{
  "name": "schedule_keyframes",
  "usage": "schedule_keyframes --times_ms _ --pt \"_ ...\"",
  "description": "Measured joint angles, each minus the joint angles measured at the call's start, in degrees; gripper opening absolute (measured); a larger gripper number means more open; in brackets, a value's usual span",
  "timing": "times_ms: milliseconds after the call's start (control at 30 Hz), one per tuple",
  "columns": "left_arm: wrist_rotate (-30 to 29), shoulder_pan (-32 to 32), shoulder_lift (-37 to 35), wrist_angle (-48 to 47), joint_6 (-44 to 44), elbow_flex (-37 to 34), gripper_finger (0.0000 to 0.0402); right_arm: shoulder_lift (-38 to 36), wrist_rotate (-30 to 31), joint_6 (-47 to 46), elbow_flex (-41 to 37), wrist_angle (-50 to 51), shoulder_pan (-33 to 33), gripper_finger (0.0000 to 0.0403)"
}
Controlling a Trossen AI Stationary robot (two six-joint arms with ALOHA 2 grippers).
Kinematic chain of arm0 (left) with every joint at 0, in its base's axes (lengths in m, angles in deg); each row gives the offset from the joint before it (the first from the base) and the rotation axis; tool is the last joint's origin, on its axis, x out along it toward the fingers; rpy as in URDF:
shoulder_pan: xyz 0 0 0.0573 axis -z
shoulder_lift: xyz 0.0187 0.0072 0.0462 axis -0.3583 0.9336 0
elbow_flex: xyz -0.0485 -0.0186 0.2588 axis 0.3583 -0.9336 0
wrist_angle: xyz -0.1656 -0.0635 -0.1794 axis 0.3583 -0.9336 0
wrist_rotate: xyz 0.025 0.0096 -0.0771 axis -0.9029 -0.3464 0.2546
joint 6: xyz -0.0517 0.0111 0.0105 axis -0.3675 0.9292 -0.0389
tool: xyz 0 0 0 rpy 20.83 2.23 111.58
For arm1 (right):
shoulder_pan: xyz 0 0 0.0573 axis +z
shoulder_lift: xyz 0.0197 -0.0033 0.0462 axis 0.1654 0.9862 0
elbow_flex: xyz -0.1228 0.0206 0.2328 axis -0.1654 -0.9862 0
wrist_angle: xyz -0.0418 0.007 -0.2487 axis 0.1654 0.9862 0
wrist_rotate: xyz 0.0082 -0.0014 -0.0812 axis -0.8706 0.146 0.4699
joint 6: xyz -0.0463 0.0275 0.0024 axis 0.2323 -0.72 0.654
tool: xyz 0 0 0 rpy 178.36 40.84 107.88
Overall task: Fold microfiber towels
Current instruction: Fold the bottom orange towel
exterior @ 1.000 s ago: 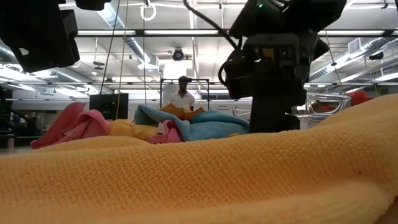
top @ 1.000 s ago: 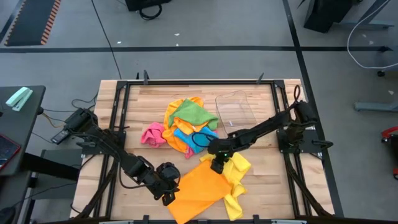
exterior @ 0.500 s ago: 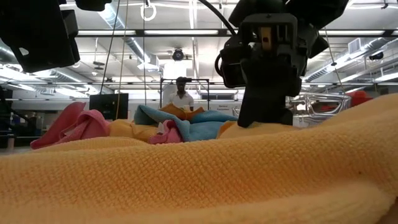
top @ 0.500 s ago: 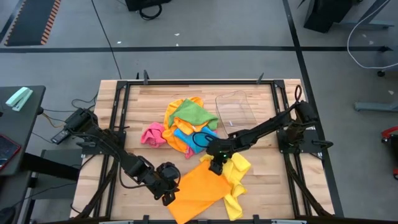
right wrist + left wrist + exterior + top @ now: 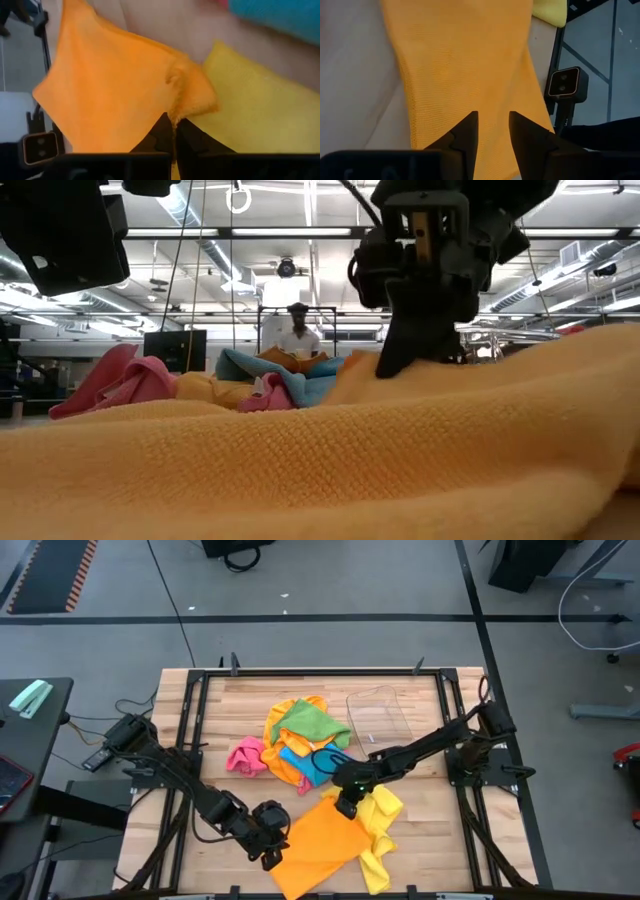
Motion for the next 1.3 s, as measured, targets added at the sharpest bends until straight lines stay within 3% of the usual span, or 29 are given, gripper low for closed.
schedule_keyframes --times_ms 367,733,867,1067,1300 --pt "-0.9 -8.2 0.0 6.8 6.2 0.0 0.0126 -6.6 1.5 1.9 0.0 6.7 0.0 0.0008" --pt "-1.4 -18.2 0.0 13.0 18.4 0.0 0.0208 -7.0 1.9 7.7 0.0 6.1 2.5 0.0008" --pt "3.4 -21.6 0.8 17.8 22.7 0.1 0.0228 -7.0 3.2 7.8 0.0 5.7 3.7 0.0008" --pt "11.1 -24.5 5.2 24.3 26.6 0.1 0.0226 -7.0 4.4 7.9 0.0 4.7 4.7 0.0008" --pt "19.6 -26.5 10.1 32.8 25.2 0.1 0.022 -7.0 4.6 11.8 0.0 4.1 5.5 0.0008"
